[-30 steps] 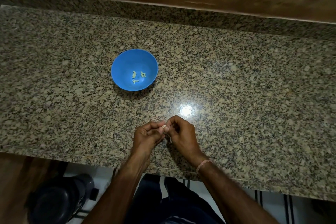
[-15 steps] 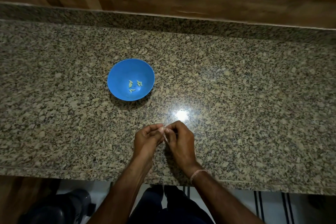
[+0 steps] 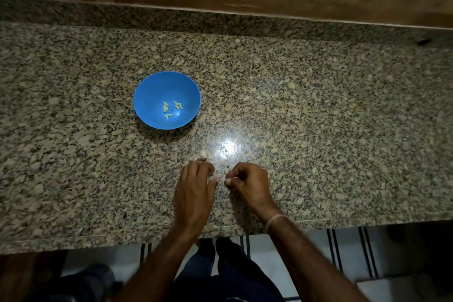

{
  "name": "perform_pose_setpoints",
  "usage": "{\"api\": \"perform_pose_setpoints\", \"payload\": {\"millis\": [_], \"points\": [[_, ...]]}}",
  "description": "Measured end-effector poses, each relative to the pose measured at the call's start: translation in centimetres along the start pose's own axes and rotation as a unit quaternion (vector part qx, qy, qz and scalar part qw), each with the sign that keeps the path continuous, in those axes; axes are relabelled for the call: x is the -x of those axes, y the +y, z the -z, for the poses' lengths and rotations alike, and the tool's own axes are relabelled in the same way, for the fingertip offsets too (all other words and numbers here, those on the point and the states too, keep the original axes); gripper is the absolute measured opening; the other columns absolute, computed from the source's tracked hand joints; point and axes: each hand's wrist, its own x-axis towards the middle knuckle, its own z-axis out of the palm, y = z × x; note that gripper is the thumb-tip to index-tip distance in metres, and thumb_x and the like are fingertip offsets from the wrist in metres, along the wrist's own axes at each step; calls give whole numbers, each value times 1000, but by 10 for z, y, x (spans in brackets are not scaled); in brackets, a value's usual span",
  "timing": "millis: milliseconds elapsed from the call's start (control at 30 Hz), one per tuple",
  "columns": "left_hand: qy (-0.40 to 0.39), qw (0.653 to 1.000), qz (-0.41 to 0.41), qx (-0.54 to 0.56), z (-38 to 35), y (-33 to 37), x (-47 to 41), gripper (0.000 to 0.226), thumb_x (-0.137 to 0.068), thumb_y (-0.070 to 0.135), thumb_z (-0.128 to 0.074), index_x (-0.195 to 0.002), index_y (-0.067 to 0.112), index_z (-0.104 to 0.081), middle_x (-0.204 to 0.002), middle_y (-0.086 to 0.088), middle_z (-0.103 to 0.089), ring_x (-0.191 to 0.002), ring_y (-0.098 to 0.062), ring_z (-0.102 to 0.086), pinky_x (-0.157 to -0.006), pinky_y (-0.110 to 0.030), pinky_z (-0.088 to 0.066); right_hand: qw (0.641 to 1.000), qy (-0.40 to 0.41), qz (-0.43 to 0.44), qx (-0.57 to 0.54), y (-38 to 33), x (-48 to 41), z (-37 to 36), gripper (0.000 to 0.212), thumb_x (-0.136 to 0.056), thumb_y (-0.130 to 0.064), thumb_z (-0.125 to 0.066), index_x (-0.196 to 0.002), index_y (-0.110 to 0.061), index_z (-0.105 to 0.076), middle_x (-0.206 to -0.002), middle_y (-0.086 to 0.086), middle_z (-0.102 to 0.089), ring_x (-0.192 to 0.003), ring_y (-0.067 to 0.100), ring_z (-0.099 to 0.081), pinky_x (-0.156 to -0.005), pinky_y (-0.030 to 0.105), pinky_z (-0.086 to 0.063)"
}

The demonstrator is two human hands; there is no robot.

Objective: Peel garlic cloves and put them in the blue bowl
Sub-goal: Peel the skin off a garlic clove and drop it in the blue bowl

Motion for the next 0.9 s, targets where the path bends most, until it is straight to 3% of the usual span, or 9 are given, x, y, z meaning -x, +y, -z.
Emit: {"api": "perform_pose_setpoints", "payload": {"millis": [67, 167, 200, 300, 600, 633, 700, 800, 900], "points": [[-26, 998, 40, 43, -6, -6, 7, 12, -94, 32, -69, -101, 28, -60, -95, 11, -53, -87, -16, -55, -61, -31, -41, 999, 10, -5, 50, -3, 0, -4, 17, -78, -8, -87, -72, -18, -75, -69, -14, -72, -65, -9, -65, -64, 5, -47], [-44, 996, 56, 60, -9, -12, 4, 15, -93, 34, -72, -94, 34, -57, -87, 16, -50, -80, -10, -52, -57, -28, -33, 996, 26, -13, 88, -9, 0, -7, 17, -79, -9, -87, -72, -19, -75, -71, -12, -72, -65, -6, -64, -63, 0, -41], [-49, 995, 60, 64, -9, -13, 2, 17, -92, 34, -74, -92, 35, -56, -86, 15, -51, -79, -9, -51, -56, -27, -31, 995, 28, -19, 95, -10, 0, -7, 16, -79, -10, -87, -72, -18, -74, -73, -10, -73, -68, -1, -66, -67, 3, -45], [-57, 994, 69, 57, -8, -14, 0, 22, -89, 33, -76, -90, 36, -54, -86, 15, -52, -77, -8, -52, -54, -27, -30, 991, 33, -42, 120, -15, -2, -10, 19, -77, -10, -86, -70, -19, -71, -73, -8, -74, -71, 9, -69, -72, 34, -60], [-73, 991, 96, 56, -6, -11, -2, 20, -90, 34, -76, -88, 36, -56, -86, 14, -55, -77, -8, -55, -54, -28, -34, 984, 37, -57, 167, -23, -4, -13, 17, -80, -11, -82, -72, -20, -71, -73, -8, -73, -71, 12, -69, -68, 32, -59], [-73, 989, 108, 69, -5, -9, -4, 16, -90, 34, -75, -88, 36, -59, -86, 15, -57, -78, -8, -57, -55, -28, -36, 989, 27, -68, 132, -22, -5, -9, 15, -80, -12, -85, -73, -19, -73, -73, -7, -74, -72, 11, -71, -69, 31, -60], [-90, 976, 148, 131, -4, -3, -7, 7, -93, 38, -71, -88, 37, -66, -86, 17, -66, -79, -5, -63, -59, -30, -48, 992, -9, -113, -62, -21, -2, 3, 8, -81, -7, -84, -79, -12, -78, -76, 0, -77, -74, 14, -74, -71, 27, -61], [-120, 938, 199, 259, -7, 2, -8, 12, -94, 42, -70, -84, 35, -73, -81, 14, -74, -76, -7, -70, -69, -44, -61, 907, -84, -209, -356, -26, 12, 14, 4, -90, 5, -73, -91, 3, -76, -81, 15, -76, -73, 22, -72, -67, 27, -62], [-112, 881, 240, 391, -5, 3, -9, 13, -96, 28, -71, -86, 21, -76, -82, -2, -77, -82, -25, -75, -78, -51, -63, 854, -107, -263, -435, -25, 18, 10, 6, -91, 7, -70, -89, 1, -70, -74, 13, -74, -63, 18, -71, -59, 25, -61]]}}
